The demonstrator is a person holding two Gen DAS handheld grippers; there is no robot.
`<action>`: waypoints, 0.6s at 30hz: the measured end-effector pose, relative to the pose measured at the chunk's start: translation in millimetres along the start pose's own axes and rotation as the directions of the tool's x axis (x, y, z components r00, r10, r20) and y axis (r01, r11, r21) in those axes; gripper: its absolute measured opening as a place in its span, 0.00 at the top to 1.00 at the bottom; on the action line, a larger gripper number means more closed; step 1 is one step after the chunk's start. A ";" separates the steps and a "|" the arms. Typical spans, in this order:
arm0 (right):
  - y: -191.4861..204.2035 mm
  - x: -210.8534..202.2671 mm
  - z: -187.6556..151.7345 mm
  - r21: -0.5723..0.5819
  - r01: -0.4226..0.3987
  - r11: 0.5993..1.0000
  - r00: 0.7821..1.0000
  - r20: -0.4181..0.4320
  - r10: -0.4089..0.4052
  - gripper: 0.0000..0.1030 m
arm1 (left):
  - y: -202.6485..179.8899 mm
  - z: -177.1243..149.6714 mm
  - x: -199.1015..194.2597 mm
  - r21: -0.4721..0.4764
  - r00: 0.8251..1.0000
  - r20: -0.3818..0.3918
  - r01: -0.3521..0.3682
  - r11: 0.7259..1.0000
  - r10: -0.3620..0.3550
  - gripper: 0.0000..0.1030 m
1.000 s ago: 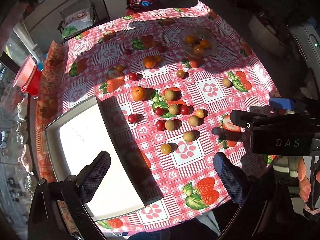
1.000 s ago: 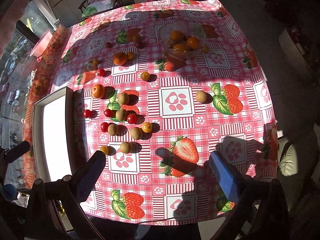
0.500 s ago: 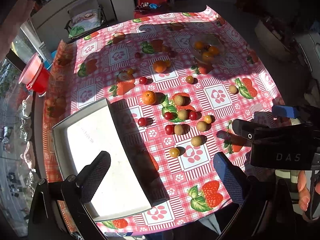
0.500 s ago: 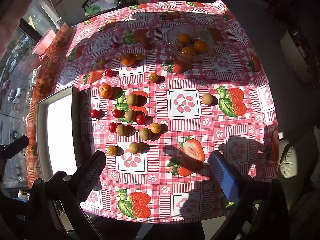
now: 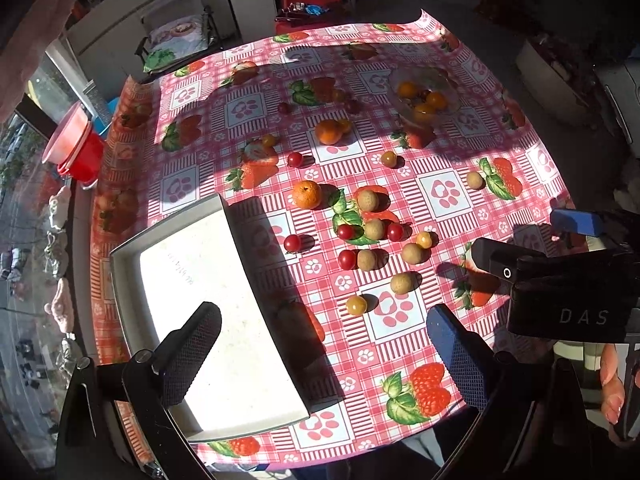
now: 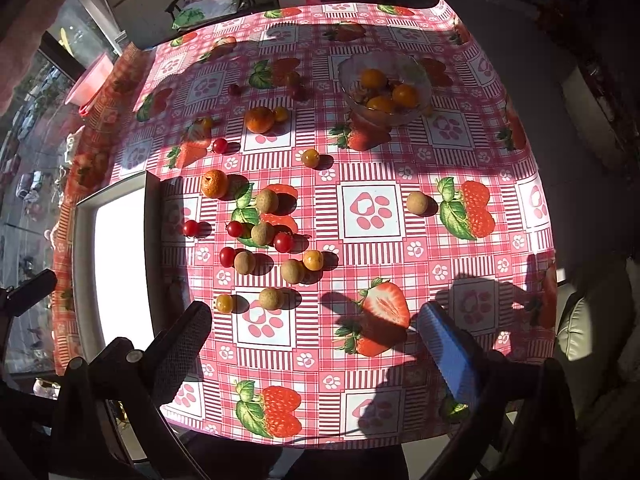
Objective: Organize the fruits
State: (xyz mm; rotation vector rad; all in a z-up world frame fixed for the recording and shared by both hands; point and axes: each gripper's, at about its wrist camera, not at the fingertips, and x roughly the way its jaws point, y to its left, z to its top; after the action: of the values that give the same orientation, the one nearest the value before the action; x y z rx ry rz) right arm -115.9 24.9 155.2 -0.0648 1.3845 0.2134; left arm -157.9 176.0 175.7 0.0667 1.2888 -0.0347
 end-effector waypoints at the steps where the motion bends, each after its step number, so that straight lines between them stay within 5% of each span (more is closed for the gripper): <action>1: 0.2 -0.1 0.1 0.001 0.000 1.000 1.000 0.000 0.000 0.00 | 0.3 0.4 0.2 -0.001 1.000 -0.001 -0.002 1.000 0.002 0.00; 18: -1.1 9.4 5.4 -0.001 0.003 1.000 1.000 -0.021 -0.003 0.00 | 0.6 7.7 14.7 0.004 0.999 -0.050 -0.006 1.000 0.007 0.00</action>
State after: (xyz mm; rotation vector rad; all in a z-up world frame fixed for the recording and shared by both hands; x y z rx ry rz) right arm -108.9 25.8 147.0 -0.0695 1.4047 0.2114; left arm -146.4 176.2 163.8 0.0758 1.3388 -0.0304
